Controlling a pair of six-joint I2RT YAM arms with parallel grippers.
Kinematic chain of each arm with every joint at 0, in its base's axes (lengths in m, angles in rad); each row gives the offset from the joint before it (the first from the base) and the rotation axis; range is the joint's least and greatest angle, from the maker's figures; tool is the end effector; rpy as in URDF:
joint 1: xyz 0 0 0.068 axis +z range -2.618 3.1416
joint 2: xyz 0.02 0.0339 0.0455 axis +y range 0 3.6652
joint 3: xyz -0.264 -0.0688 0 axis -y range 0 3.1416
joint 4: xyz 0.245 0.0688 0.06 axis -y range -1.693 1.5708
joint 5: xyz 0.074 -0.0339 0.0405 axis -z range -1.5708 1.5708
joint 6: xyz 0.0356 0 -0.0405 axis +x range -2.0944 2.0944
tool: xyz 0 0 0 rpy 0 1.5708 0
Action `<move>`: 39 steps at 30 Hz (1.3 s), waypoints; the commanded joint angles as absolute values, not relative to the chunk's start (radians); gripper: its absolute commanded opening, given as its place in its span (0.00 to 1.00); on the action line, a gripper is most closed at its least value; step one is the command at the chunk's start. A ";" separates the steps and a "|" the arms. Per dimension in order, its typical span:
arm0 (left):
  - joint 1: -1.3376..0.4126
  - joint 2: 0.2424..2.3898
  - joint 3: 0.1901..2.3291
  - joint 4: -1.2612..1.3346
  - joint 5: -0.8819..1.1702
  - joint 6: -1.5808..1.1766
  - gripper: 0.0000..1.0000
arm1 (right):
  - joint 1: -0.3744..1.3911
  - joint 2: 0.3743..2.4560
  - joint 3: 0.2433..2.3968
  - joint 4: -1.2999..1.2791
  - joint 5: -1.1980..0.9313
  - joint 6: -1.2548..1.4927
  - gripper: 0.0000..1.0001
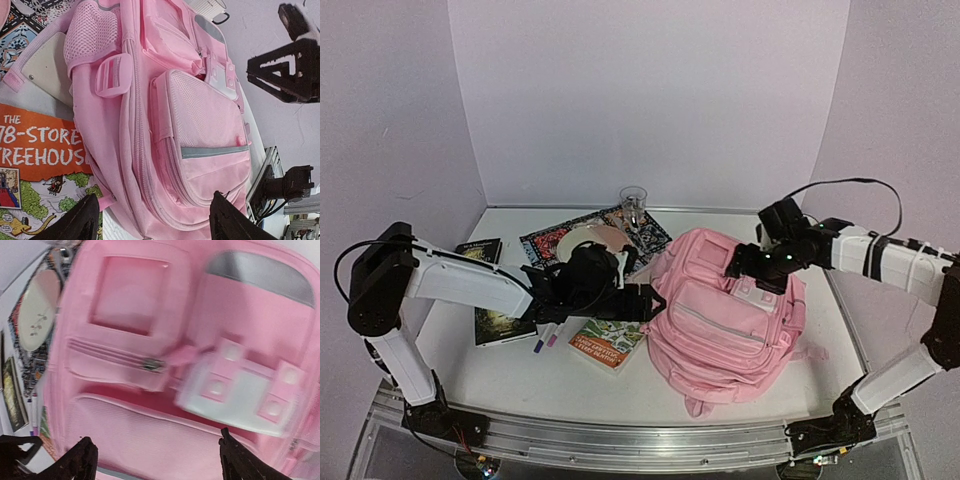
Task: Pack the student bag
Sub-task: Adjust the student bag at the center of the board.
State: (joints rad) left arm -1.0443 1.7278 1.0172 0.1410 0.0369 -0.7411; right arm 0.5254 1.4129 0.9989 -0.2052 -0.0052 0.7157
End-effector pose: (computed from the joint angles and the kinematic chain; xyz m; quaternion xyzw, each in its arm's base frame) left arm 0.1890 -0.3278 0.2008 0.1412 0.8657 -0.3839 0.2884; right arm 0.2734 0.1587 0.2670 0.0833 0.8850 0.2682 0.3713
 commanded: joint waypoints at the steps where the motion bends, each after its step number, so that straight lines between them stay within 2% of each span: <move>1: -1.049 1.788 1.097 0.174 0.112 -0.750 0.73 | 0.449 1.313 0.864 -0.295 -0.069 0.632 0.87; 7: -1.048 1.847 1.136 0.169 0.137 -0.742 0.62 | 0.408 1.294 0.725 -0.281 -0.118 0.624 0.88; 12: -1.048 1.883 1.156 0.162 0.144 -0.726 0.43 | 0.408 1.311 0.657 -0.185 -0.237 0.624 0.87; 14: -1.048 1.892 1.167 0.160 0.146 -0.718 0.36 | 0.408 1.308 0.635 -0.149 -0.307 0.627 0.82; 21: -1.028 1.890 1.225 0.137 0.129 -0.671 0.19 | 0.408 1.208 0.603 -0.087 -0.525 0.641 0.50; 25: -1.013 1.884 1.282 0.085 0.110 -0.618 0.15 | 0.408 1.119 0.627 -0.125 -0.614 0.640 0.19; 28: -1.011 1.885 1.339 0.034 0.087 -0.557 0.14 | 0.409 1.060 0.648 -0.163 -0.665 0.639 0.01; 35: -1.005 1.903 1.444 -0.034 0.079 -0.460 0.12 | 0.417 0.963 0.679 -0.231 -0.694 0.624 0.00; 39: -0.995 1.931 1.504 -0.081 0.076 -0.376 0.10 | 0.417 0.954 0.683 -0.295 -0.547 0.578 0.29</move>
